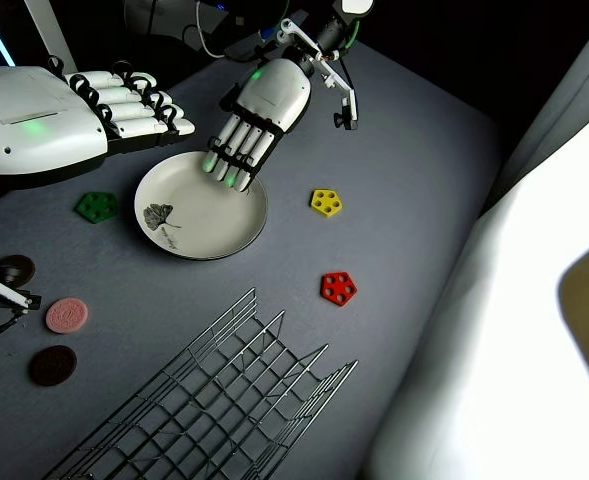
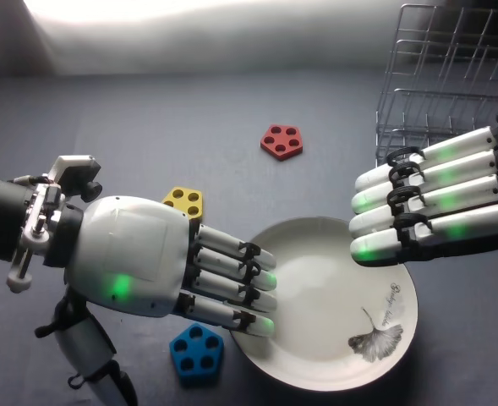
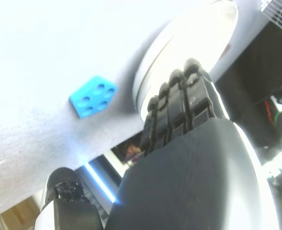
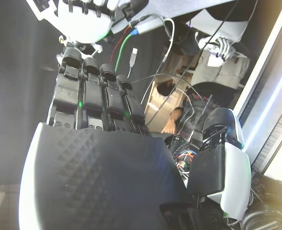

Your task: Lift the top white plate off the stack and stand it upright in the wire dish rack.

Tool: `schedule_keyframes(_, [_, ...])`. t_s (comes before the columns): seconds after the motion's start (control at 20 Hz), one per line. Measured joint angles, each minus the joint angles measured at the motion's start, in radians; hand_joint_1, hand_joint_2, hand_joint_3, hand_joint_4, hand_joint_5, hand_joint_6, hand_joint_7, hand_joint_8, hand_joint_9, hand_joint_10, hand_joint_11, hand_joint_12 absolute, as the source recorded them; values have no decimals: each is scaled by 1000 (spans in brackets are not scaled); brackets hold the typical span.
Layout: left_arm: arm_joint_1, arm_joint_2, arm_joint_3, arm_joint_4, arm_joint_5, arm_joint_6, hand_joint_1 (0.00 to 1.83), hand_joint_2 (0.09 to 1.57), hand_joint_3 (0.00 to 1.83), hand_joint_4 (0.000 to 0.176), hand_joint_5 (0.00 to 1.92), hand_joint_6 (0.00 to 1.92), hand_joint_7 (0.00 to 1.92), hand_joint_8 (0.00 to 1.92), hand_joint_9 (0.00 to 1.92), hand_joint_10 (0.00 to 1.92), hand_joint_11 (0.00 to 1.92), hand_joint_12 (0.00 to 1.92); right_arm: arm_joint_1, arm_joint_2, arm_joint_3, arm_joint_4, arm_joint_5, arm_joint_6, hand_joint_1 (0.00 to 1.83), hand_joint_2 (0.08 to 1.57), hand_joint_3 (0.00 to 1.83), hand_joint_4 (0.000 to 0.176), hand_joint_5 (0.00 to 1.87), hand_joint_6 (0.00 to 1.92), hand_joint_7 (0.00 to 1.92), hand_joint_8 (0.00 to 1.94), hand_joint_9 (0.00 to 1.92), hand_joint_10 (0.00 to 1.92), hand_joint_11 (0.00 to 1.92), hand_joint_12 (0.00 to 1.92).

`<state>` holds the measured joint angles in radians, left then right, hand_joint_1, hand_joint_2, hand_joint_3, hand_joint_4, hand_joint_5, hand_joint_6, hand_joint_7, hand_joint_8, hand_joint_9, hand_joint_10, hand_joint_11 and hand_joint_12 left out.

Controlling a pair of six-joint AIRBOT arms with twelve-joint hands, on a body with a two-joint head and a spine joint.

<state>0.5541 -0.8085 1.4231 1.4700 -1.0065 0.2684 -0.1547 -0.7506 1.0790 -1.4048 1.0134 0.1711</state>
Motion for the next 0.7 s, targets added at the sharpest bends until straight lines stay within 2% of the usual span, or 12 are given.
schedule_keyframes(0.7, [23,-25,40,1,27,-15,103,902,0,0,36,6,56,4,67,7,82,29,-13,-7,13,-32,8,18,185,971,0,0,33,8,59,7,77,7,125,11])
